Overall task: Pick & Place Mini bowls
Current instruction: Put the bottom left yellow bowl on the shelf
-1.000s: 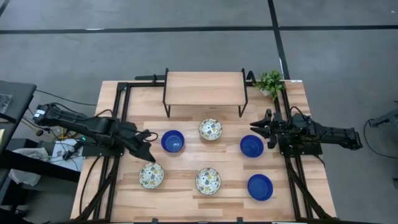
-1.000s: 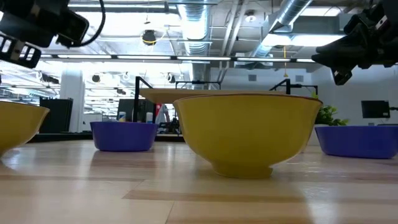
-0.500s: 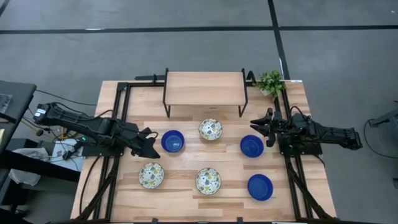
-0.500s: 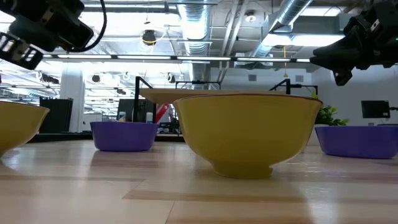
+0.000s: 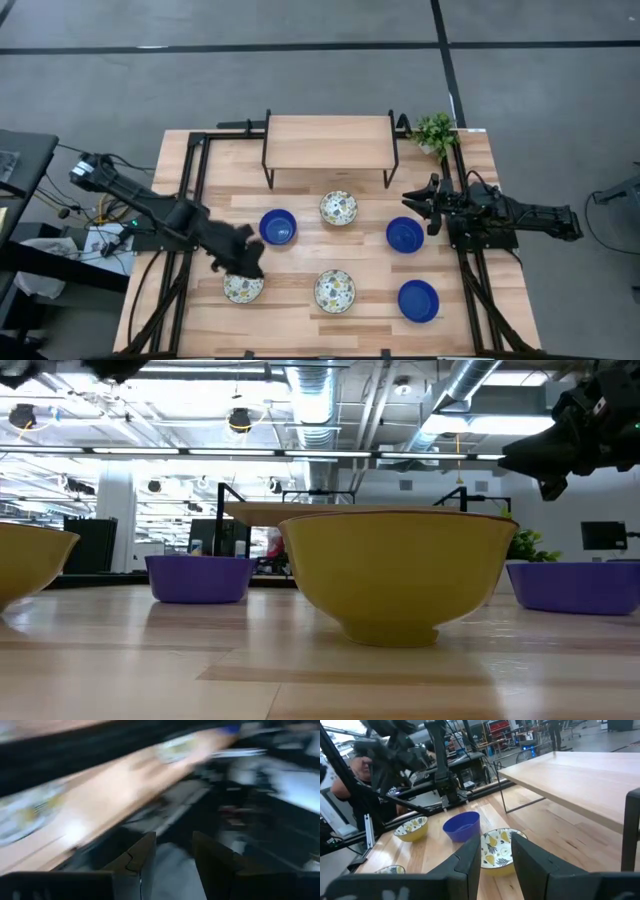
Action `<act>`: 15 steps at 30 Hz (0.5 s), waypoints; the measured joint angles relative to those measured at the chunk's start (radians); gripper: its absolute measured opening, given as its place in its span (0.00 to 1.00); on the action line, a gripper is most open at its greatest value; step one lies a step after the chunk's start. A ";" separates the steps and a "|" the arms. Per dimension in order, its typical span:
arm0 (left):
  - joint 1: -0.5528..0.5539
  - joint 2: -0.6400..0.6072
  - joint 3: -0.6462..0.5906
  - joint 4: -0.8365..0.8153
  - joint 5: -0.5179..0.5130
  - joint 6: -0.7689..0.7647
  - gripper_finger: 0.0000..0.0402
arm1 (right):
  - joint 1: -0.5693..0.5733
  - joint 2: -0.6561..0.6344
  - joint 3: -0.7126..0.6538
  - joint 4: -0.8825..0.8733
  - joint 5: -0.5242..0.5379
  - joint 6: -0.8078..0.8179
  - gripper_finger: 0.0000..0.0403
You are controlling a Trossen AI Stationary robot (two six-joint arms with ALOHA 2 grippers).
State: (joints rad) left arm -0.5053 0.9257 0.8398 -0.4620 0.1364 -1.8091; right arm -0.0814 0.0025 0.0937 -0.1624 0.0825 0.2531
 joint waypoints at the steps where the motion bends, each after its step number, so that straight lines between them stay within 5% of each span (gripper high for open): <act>1: -0.020 0.018 0.010 -0.065 0.025 -0.027 0.32 | 0.000 0.000 0.000 -0.004 0.000 0.000 0.24; 7: -0.198 0.044 0.034 -0.380 0.059 -0.230 0.32 | 0.000 0.000 0.000 -0.010 0.001 0.000 0.24; 15: -0.304 0.074 0.031 -0.396 -0.206 -0.345 0.32 | 0.000 0.000 0.000 -0.010 0.002 0.000 0.24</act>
State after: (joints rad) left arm -0.8097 0.9993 0.8707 -0.8581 -0.0692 -2.1541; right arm -0.0812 0.0026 0.0939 -0.1724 0.0842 0.2531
